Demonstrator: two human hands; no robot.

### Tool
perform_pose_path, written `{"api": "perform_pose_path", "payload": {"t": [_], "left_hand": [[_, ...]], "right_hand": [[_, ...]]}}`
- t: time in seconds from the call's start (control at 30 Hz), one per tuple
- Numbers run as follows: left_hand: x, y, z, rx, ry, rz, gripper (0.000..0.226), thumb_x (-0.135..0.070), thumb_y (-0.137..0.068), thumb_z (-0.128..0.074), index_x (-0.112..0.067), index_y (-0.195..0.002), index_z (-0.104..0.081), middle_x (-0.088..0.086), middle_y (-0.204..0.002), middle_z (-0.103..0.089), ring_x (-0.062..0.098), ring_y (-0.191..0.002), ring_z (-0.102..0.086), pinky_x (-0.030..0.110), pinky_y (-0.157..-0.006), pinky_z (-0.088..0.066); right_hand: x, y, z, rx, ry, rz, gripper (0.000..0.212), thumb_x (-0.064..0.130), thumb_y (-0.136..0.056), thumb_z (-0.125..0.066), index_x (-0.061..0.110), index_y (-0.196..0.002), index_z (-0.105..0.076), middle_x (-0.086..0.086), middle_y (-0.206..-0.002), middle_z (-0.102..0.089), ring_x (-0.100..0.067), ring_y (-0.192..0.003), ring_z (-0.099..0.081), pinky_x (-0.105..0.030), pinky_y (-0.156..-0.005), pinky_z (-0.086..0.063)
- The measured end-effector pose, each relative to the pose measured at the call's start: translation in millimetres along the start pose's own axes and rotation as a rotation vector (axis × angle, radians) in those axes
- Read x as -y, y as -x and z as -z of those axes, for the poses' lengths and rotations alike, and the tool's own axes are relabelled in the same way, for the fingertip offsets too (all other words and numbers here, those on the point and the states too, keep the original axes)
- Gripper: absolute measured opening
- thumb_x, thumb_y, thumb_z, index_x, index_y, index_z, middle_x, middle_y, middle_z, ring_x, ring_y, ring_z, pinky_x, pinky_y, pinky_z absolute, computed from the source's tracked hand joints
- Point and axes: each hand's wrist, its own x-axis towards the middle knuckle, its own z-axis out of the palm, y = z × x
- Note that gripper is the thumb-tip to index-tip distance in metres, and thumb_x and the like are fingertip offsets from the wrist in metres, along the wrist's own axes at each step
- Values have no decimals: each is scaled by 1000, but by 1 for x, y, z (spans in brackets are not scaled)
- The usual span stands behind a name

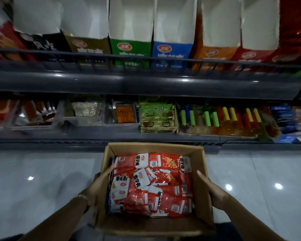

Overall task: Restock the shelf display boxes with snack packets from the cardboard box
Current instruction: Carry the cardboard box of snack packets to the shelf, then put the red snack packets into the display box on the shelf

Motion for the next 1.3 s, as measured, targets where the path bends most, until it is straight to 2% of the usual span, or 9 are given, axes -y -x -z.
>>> {"api": "perform_pose_path", "payload": {"t": [0.17,0.47,0.63,0.77,0.87,0.93,1.0,1.1,1.3], "left_hand": [[15,-13,-7,42,-77,-33,49,-46,-84,-54,-18,-124,-60,16,-115,-68,33,-106,-66,48,-90,-51],[43,-32,16,9,-182,63,66,-71,-77,-56,-25,-125,-58,15,-117,-68,34,-110,-63,54,-101,-43],[39,-43,23,-20,-271,46,78,-83,-70,-52,-30,-126,-60,10,-124,-65,31,-117,-59,54,-108,-35],[34,-28,14,-4,-427,-53,73,-79,-71,-54,-32,-127,-57,2,-117,-69,23,-112,-62,51,-107,-38],[26,-17,5,-122,-474,-187,85,-79,-66,-59,-23,-130,-53,4,-113,-70,23,-105,-65,49,-100,-46],[18,-10,-3,-245,-461,-233,99,-78,-68,-61,-16,-142,-38,11,-133,-57,30,-116,-58,49,-103,-43],[10,8,-20,-338,-448,-314,77,-57,-87,-57,-11,-143,-32,13,-144,-43,31,-121,-52,41,-105,-39],[-1,29,-46,-335,-542,-498,36,-34,-93,-57,-10,-120,-52,10,-128,-54,25,-109,-58,29,-92,-42],[13,41,-63,-170,-863,-406,77,-57,-87,-52,-7,-142,-35,7,-147,-39,25,-135,-40,40,-118,-22]], "right_hand": [[-20,-17,2,-11,-21,42,86,62,-65,-71,26,-138,-43,-10,-126,-63,-31,-116,-60,-50,-98,-46],[-21,-10,-15,65,44,78,96,62,-41,-85,21,-123,-54,-12,-109,-71,-29,-100,-68,-33,-68,-58],[-16,-21,-11,-87,85,68,54,60,-83,-50,25,-123,-54,-6,-102,-73,-23,-94,-71,-32,-67,-57],[-13,-25,-12,-141,158,68,41,56,-87,-47,29,-116,-56,-8,-111,-69,-26,-103,-66,-41,-84,-53],[-6,-25,-15,-237,220,163,66,65,-74,-63,25,-126,-53,-7,-118,-67,-27,-107,-64,-46,-92,-51],[-2,-20,-26,-363,228,238,88,67,-66,-73,18,-134,-45,-7,-126,-61,-28,-111,-60,-48,-98,-46],[1,-13,-41,-475,201,364,79,52,-76,-72,14,-137,-40,-7,-127,-56,-28,-114,-56,-41,-98,-45],[7,1,-64,-502,263,515,72,47,-74,-74,16,-135,-49,-1,-130,-56,-23,-118,-55,-33,-97,-45],[-22,19,-83,-317,436,380,71,52,-76,-70,18,-133,-47,-2,-124,-56,-17,-102,-60,-31,-84,-50]]}}
